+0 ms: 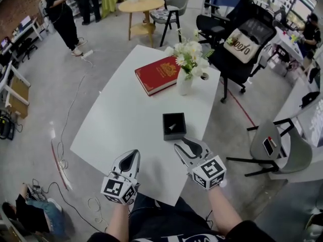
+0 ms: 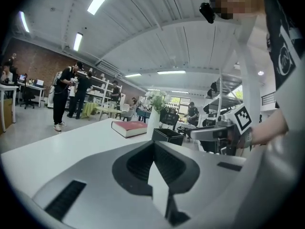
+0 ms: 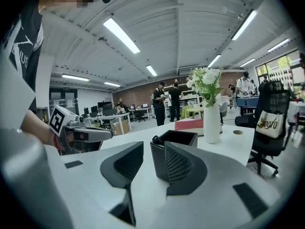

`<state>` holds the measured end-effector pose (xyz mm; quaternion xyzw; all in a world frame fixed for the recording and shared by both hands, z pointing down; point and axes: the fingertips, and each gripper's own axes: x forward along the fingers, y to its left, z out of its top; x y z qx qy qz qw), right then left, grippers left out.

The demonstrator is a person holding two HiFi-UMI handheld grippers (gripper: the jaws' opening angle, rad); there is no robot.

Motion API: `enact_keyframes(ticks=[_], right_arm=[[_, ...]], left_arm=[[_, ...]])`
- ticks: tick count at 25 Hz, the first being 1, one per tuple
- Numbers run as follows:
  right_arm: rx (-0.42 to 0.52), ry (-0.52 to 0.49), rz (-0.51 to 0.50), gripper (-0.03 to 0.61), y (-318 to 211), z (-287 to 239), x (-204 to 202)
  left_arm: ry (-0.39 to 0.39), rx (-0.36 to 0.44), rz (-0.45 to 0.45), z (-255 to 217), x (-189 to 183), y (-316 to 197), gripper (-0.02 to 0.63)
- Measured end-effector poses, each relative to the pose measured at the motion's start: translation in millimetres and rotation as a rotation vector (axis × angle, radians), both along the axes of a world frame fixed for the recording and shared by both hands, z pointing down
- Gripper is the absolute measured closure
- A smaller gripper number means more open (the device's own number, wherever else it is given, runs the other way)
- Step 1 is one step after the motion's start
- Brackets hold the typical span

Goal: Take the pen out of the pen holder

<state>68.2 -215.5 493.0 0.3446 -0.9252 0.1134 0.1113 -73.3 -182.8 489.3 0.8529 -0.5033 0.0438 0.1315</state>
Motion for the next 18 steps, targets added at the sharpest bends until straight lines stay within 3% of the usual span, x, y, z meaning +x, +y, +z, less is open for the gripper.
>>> enact_keyframes(ticks=[8, 11, 18], right_arm=[[0.010, 0.023, 0.042, 0.432, -21, -10, -14], [0.028, 0.026, 0.042, 0.422, -27, -18, -24], [0.019, 0.152, 0.038, 0.417, -39, -9, -41]], left_arm=[[-0.020, 0.003, 0.117, 1, 6, -29, 0.626], [-0.005, -0.007, 0.115, 0, -2, -36, 0.626], [0.005, -0.005, 0.147, -4, 1, -48, 0.626]])
